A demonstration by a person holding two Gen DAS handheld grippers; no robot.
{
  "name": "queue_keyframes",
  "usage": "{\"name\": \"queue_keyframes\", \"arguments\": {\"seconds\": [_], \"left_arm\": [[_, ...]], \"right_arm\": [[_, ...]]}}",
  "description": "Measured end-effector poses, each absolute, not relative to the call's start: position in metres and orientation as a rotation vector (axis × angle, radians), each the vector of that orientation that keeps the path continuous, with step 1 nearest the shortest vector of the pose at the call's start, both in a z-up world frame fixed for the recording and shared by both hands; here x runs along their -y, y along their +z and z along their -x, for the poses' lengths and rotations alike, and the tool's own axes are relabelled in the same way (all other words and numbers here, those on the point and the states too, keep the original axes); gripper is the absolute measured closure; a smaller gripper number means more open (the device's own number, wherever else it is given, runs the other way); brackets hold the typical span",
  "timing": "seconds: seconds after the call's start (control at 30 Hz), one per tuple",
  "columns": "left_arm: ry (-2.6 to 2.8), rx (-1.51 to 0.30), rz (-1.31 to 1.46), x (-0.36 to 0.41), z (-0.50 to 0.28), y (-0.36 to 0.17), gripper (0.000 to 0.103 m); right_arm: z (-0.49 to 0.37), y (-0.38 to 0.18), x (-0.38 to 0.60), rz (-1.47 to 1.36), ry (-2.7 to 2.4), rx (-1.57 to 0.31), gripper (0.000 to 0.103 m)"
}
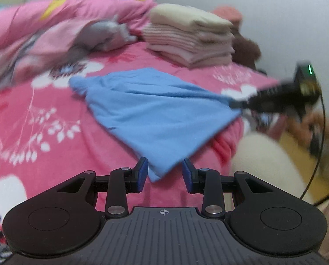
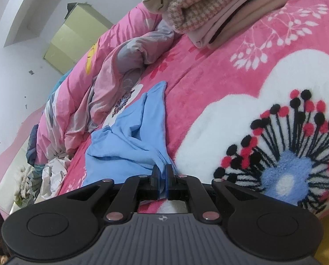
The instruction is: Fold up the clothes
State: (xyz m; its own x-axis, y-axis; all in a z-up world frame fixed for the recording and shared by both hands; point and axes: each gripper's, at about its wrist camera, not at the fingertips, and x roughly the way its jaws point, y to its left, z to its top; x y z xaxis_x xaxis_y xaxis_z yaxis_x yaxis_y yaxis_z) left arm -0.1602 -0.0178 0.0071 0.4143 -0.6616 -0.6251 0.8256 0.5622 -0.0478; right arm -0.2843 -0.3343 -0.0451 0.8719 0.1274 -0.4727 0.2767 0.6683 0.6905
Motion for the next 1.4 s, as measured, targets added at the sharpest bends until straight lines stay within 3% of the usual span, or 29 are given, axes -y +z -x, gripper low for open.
{"name": "queue_keyframes", "arguments": {"seconds": [0.27, 0.63, 0.73, 0.8, 0.9, 1.2, 1.4], "left_arm": [[-0.829, -0.481, -0.606, 0.048, 0.189, -0.014, 0.07], [-0.794, -0.439, -0.577, 0.054, 0.19, -0.006, 0.074], [-0.781, -0.436, -0.563, 0.055, 0.186, -0.007, 0.083], [-0.771, -0.43, -0.558, 0.055, 0.185, -0.008, 0.096], [-0.759, -0.389, -0.567, 0.054, 0.192, -0.003, 0.102], [-0.734, -0.43, -0.629, 0.054, 0.194, -0.017, 0.101], [-0.726, -0.458, -0.628, 0.051, 0.196, -0.019, 0.087]], "right_arm": [[0.285, -0.054, 0.343, -0.933, -0.061, -0.505, 0.099], [0.283, -0.058, 0.346, -0.956, -0.044, -0.494, 0.099], [0.284, -0.059, 0.346, -0.961, -0.041, -0.491, 0.099], [0.284, -0.059, 0.347, -0.964, -0.04, -0.49, 0.099], [0.284, -0.059, 0.347, -0.965, -0.039, -0.489, 0.099], [0.285, -0.06, 0.346, -0.965, -0.036, -0.486, 0.099], [0.285, -0.06, 0.347, -0.966, -0.037, -0.486, 0.099]]}}
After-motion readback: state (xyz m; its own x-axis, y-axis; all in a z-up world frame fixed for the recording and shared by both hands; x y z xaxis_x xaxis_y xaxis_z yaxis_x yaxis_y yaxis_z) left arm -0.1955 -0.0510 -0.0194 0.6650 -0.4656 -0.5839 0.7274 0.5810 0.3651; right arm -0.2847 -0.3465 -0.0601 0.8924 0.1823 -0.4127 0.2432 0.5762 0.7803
